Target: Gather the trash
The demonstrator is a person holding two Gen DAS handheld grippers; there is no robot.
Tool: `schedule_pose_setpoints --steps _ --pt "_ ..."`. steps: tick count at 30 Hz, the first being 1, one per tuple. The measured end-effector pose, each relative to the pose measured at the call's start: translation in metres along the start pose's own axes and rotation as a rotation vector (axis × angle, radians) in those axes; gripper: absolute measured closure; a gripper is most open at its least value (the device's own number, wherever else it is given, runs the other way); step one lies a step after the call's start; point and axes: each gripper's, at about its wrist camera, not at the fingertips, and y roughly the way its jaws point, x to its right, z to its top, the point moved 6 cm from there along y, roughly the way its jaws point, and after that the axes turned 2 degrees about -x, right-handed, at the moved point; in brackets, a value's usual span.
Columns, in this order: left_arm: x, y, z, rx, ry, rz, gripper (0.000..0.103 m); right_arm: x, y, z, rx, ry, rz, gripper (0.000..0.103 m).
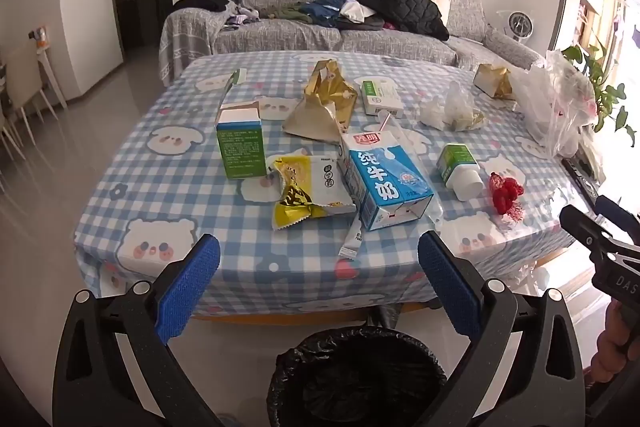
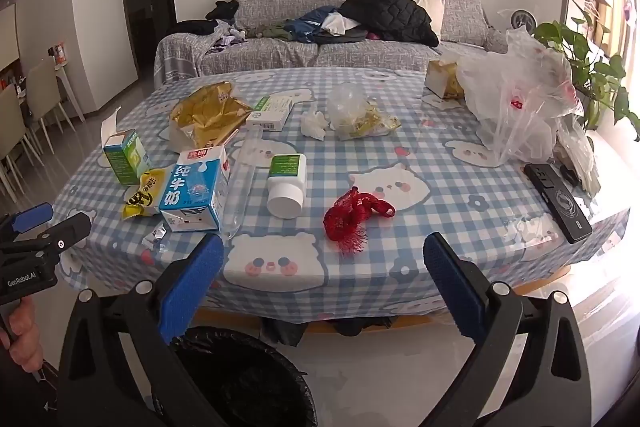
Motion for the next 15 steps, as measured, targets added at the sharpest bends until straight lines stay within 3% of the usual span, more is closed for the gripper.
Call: schedule_pose_setpoints --steps 15 --pt "0.0018 -0.0028 -0.0011 -0.003 -0.005 0.009 0.006 0.0053 0.0020 -0.0039 -0.007 0.001 0.005 0.007"
